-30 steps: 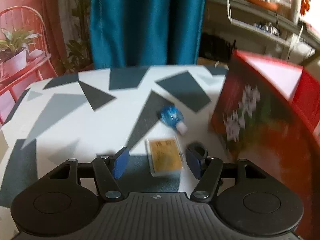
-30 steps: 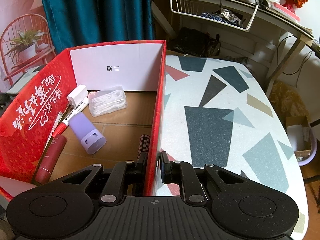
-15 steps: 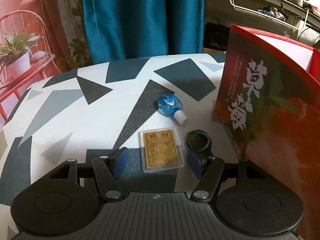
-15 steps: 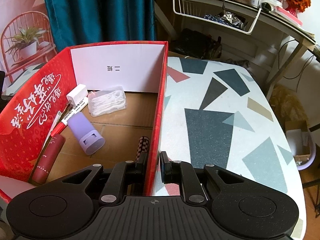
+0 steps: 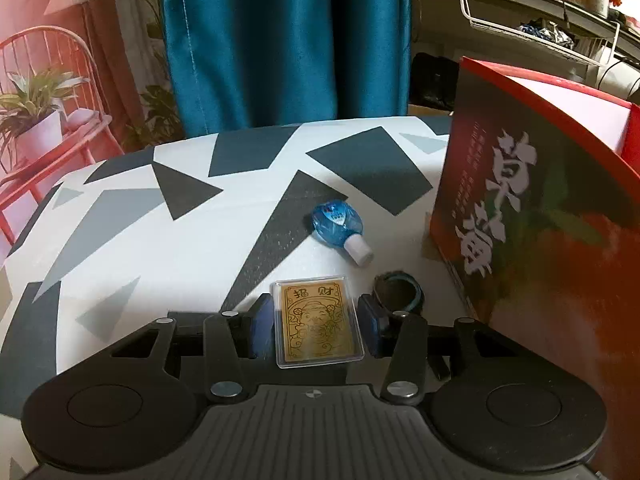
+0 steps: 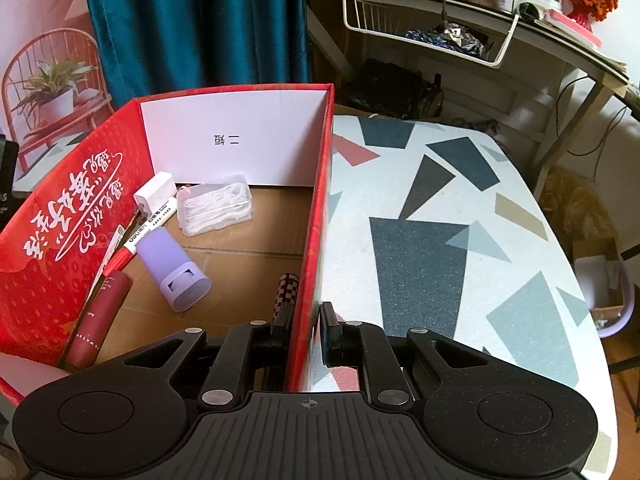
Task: Organize rigid objects
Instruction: 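Close the left gripper on the gold card and lift it, then carry the gold card into the red box and open the left gripper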
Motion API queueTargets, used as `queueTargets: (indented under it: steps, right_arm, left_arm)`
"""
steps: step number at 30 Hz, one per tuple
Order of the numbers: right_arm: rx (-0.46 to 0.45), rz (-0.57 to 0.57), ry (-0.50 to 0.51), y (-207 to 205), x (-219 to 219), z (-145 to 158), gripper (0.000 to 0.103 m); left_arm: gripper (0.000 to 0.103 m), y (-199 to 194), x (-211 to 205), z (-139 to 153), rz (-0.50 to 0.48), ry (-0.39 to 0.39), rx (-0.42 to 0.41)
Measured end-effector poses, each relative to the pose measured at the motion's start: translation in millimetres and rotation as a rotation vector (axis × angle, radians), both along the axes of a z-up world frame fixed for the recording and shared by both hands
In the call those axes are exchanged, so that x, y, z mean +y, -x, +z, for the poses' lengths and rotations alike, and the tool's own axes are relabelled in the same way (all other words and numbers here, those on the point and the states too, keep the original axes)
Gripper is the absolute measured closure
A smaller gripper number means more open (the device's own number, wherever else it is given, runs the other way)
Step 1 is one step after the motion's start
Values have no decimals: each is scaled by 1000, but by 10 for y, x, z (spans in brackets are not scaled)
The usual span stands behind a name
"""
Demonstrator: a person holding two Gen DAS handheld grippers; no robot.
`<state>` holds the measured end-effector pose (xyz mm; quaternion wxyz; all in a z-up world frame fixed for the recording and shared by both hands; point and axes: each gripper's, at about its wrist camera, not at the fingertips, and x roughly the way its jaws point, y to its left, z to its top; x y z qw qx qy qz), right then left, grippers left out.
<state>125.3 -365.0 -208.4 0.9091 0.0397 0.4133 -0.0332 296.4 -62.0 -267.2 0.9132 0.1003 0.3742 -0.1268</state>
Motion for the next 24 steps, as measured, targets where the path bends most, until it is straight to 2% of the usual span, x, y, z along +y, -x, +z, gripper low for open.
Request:
queueTargets:
  steps: [6,14,19,24]
  right_arm:
    - [-4,-16,1,16,10,6,91]
    - [-6,-21,3,20,17,5,91]
    - [-6,-22,-1,23,13,8,91]
    - [-6,-22,-3,24,5,12,91]
  left_arm:
    - [55,193,127,13,4,27,19]
    - [55,484,269,122,-48,58,3]
    - [55,498,279,448,-78,98,-61]
    - [55,548,159,927,-174,179,-127]
